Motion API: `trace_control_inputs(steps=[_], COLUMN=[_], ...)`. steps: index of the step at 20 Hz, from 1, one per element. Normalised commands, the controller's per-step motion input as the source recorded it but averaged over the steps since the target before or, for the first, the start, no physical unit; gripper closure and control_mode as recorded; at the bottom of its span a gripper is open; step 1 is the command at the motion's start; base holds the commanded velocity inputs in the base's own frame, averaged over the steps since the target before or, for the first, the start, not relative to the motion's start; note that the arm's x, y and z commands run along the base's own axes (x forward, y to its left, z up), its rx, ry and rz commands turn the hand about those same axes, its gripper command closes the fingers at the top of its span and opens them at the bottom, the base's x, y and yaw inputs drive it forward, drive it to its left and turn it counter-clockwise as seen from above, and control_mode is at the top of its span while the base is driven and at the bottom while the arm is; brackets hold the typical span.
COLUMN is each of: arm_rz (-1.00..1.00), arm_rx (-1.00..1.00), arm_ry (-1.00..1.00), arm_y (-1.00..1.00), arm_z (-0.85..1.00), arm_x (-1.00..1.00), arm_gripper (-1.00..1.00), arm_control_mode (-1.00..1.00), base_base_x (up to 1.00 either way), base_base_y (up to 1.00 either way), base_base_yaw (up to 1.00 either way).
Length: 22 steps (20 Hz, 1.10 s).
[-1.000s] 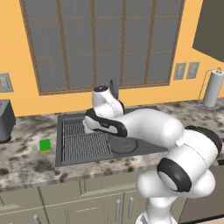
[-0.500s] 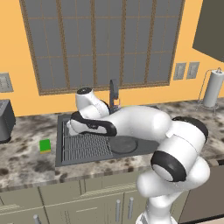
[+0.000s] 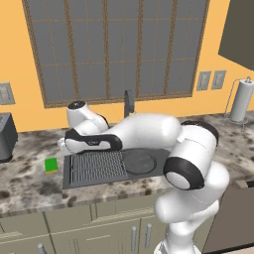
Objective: Pick the pan and sponge and place them into the sink. Then turn on the water.
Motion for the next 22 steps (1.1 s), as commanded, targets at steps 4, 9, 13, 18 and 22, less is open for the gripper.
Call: trace_control_inputs(steps=[4, 9, 13, 18, 22], arm_rz=[0.00, 0.00, -0.01, -0.02, -0.01], arm_rx=[0.01, 0.03, 0.03, 0.04, 0.06], arm_ry=[0.00, 0.00, 0.00, -0.02, -0.02], arm_y=[0.59, 0.53, 0.50, 0.36, 0.29], arm_z=[0.00, 0.00, 0.00, -0.06, -0.14], arm_x=[0.01, 0.04, 0.05, 0.07, 0.12], arm_gripper=[-1.00, -1.00, -1.00, -1.00, -1.00], arm_control_mode=[-1.00, -1.00, -1.00, -1.00, -1.00], base_base_x=[0.00, 0.00, 0.00, 0.00, 0.00], base_base_y=[0.00, 0.00, 0.00, 0.00, 0.00], base_base_yaw=[0.00, 0.00, 0.00, 0.00, 0.00])
